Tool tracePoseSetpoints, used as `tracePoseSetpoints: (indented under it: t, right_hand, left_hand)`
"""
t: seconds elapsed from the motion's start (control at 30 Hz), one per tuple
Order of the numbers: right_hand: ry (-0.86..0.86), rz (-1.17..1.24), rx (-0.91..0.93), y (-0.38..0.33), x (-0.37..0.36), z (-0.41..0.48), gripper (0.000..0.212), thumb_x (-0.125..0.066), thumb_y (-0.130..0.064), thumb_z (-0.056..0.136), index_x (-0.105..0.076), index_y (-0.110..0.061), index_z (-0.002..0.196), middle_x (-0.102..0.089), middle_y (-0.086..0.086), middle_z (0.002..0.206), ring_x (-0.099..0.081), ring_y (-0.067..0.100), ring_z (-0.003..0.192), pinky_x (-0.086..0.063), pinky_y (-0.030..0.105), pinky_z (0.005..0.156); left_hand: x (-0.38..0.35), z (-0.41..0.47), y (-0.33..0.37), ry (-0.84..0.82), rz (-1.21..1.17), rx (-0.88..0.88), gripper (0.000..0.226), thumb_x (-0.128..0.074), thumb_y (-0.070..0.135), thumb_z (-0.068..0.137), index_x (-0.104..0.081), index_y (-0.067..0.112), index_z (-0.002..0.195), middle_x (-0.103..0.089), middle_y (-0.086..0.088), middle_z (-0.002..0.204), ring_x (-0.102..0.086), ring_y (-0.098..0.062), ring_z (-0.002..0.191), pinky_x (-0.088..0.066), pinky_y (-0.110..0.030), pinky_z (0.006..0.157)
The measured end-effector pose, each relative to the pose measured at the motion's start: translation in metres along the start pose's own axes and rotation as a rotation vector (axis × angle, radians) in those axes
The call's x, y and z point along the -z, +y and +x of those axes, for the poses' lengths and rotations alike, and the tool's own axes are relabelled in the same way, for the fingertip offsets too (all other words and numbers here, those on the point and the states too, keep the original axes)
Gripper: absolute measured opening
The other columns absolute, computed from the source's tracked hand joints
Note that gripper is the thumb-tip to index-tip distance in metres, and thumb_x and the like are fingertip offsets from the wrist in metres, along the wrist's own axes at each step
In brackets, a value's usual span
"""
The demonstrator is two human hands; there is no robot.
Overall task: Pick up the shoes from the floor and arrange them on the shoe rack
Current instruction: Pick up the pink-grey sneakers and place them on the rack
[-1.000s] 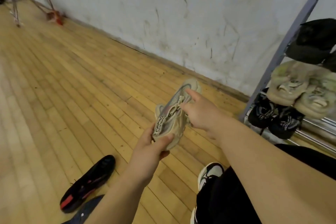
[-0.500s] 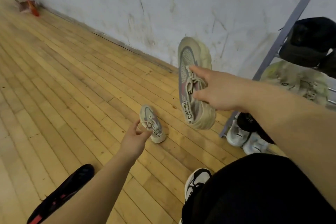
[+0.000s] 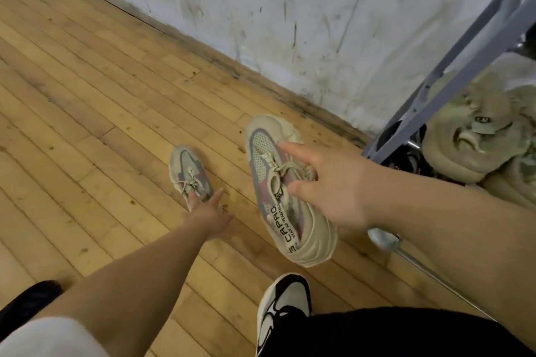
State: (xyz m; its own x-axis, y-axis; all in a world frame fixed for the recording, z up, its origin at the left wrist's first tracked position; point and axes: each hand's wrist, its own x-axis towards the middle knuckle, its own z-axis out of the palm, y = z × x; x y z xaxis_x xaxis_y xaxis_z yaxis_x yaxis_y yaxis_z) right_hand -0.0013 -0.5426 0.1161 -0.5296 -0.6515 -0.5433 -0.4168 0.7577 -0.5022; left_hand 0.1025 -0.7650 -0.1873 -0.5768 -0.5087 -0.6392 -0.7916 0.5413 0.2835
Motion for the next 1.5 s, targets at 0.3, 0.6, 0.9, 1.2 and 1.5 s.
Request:
tracePoseSetpoints:
  t: [0.3, 0.6, 0.9, 1.2, 1.5]
  right_hand:
    - [0.04, 0.072, -0.016, 0.008, 0.001, 0.008, 0.066, -0.053, -0.03, 0.107, -0.018, -0.047, 0.16, -0.03, -0.007, 0.166, -0.058, 0.01, 0.116, -0.041, 0.012, 0.085]
    - [0.15, -0.034, 0.085, -0.009, 0.005, -0.032, 0.065, -0.05, -0.033, 0.107, -0.017, -0.056, 0.157, -0.031, -0.021, 0.162, -0.06, 0.014, 0.124, -0.054, 0.031, 0.1]
    - [0.744, 0.041, 0.239, -0.016, 0.058, -0.187, 0.053, -0.05, -0.038, 0.106, -0.033, -0.054, 0.153, -0.038, -0.029, 0.153, -0.036, -0.005, 0.138, -0.031, 0.02, 0.109]
    - [1.334, 0.378, -0.01, 0.115, 0.102, -0.379, 0.041, -0.046, -0.028, 0.109, -0.044, -0.047, 0.144, -0.069, -0.01, 0.105, -0.068, -0.005, 0.081, -0.046, 0.021, 0.066]
    - [1.507, 0.557, -0.307, 0.27, 0.093, -0.437, 0.043, -0.041, -0.035, 0.109, -0.04, -0.042, 0.152, -0.061, 0.003, 0.135, -0.06, 0.022, 0.117, -0.043, 0.034, 0.086]
  left_hand:
    - [-0.017, -0.034, -0.009, 0.274, -0.234, -0.022, 0.047, -0.061, 0.043, 0.094, -0.056, 0.034, 0.14, -0.034, -0.008, 0.145, -0.044, -0.033, 0.129, -0.043, -0.04, 0.106]
    - [0.024, -0.202, 0.013, 0.388, -0.893, -0.205, 0.042, -0.078, 0.027, 0.09, -0.062, 0.046, 0.124, -0.047, 0.003, 0.122, -0.056, -0.011, 0.106, -0.043, -0.019, 0.089]
    - [0.134, -0.364, 0.109, 0.537, -0.814, -0.842, 0.045, -0.075, 0.027, 0.092, -0.056, 0.061, 0.114, -0.034, 0.02, 0.128, -0.044, 0.022, 0.107, -0.037, 0.004, 0.081]
    - [0.131, -0.473, 0.263, 0.463, -0.44, -1.32, 0.048, -0.065, 0.035, 0.099, -0.048, 0.062, 0.134, -0.022, 0.034, 0.124, -0.049, 0.003, 0.119, -0.049, -0.022, 0.103]
    - [0.046, -0.495, 0.429, 0.315, 0.013, -1.421, 0.05, -0.063, 0.034, 0.099, -0.047, 0.052, 0.143, -0.027, 0.009, 0.141, -0.053, -0.021, 0.12, -0.05, -0.038, 0.104]
